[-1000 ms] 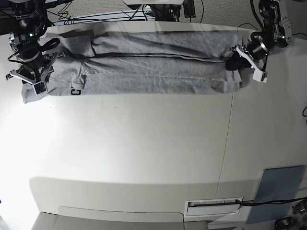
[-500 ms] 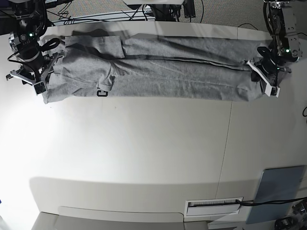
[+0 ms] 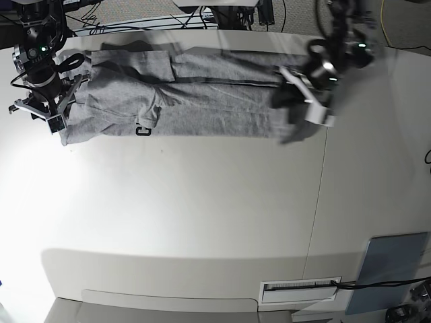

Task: Fold the T-shirt properly
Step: 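Grasp the strip's middle with the left gripper, fold toward the right gripper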

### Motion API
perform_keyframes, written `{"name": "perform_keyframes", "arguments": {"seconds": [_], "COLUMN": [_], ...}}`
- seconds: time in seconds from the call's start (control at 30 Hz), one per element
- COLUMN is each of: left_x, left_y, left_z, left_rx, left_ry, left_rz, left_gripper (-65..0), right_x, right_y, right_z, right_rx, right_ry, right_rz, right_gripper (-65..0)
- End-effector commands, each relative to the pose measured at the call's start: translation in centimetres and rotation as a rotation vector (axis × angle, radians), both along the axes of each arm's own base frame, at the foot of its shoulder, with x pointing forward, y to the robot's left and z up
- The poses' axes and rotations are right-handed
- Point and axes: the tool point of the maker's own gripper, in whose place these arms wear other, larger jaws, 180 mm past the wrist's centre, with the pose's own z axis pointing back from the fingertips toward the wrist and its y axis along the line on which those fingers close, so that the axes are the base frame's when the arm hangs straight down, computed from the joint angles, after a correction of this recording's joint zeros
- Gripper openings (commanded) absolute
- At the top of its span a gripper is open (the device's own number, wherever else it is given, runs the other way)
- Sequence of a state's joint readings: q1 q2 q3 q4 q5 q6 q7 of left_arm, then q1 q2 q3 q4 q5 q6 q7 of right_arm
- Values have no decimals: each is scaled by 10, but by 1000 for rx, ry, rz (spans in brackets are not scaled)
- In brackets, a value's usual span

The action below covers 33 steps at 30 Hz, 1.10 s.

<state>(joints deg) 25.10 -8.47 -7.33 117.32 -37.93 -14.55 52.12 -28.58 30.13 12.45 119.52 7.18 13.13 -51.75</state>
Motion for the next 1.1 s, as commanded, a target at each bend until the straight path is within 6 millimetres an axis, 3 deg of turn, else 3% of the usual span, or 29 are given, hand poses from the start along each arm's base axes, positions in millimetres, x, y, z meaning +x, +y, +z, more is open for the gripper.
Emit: {"name": "perform_keyframes", "arguments": {"seconds": [0.0, 0.23, 0.43, 0.63, 0.9, 1.07], "left_x": [4, 20, 16, 16, 27, 27], "left_y": [-15, -75, -113, -130, -148, -151], "left_z": [11, 16, 21, 20, 40, 34], "left_rx": [-37, -22, -79, -108, -182, -170], "left_ry": [-39, -72, -69, -71, -96, -74], "left_rz": [-6, -9, -82, -107, -107, -123], "left_gripper": [-650, -650, -650, -650, -650, -650], "right_x": [7, 7, 7, 7, 7, 6], "right_y": [-3, -3, -3, -3, -4, -4], "right_z": [12, 12, 12, 12, 12, 12], "right_rx": [-22, -22, -23, -23, -26, -27], "right_ry": [-43, -43, -43, -43, -42, -40], "right_rz": [9, 9, 9, 8, 8, 6], "right_gripper": [-465, -465, -465, -465, -465, -465]}}
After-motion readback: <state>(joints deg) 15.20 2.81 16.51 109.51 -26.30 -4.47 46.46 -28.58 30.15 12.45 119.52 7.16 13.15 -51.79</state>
